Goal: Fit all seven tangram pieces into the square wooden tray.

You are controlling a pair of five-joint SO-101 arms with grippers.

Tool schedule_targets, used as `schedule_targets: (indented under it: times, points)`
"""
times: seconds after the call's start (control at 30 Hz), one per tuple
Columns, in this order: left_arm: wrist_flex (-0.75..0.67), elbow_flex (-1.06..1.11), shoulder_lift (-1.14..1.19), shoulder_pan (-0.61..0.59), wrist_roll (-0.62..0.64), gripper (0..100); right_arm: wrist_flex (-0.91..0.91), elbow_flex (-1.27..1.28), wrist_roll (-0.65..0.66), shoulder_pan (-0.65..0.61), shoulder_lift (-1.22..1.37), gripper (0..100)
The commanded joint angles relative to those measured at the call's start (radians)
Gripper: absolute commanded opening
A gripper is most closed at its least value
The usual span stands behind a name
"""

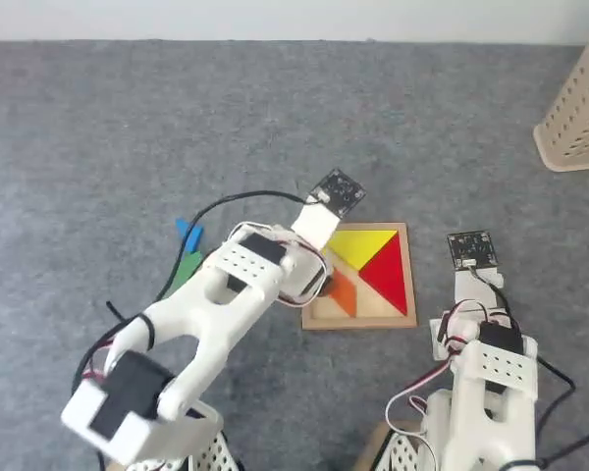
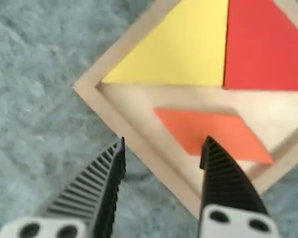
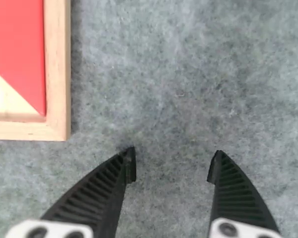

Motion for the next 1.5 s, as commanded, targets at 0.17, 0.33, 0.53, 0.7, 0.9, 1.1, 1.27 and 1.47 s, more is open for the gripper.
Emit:
schedule_targets:
  times: [0.17, 0.33, 0.53, 0.7, 0.9, 1.1, 1.27, 1.47]
  points:
    - [-0.074, -0.088, -0.063, -0.006, 0.068, 23, -0.016, -0.005, -0.003, -0.007, 0.007, 24.2]
    - [-0.087, -0.156, 0.081, -0.015, 0.064, 23, -0.016, -0.005, -0.003, -0.007, 0.007, 24.2]
    - [-0.084, -0.188, 0.181, -0.049, 0.023, 23, -0.016, -0.005, -0.003, -0.007, 0.007, 24.2]
    - [-0.083, -0.15, 0.176, -0.077, -0.005, 23, -0.016, -0.005, -0.003, -0.007, 0.007, 24.2]
    - [-0.031, -0.104, 0.124, -0.054, -0.049, 23, -0.016, -0.005, -0.003, -0.007, 0.007, 24.2]
    - [0.017, -0.053, 0.049, -0.054, -0.072, 23, -0.016, -0.005, -0.003, -0.007, 0.007, 24.2]
    - [0.026, -0.038, -0.075, -0.081, -0.052, 23, -0.016, -0.005, -0.003, -0.007, 0.007, 24.2]
    - [0.052, 0.051, -0.204, -0.086, -0.103, 23, -0.016, -0.005, -0.003, -0.007, 0.007, 24.2]
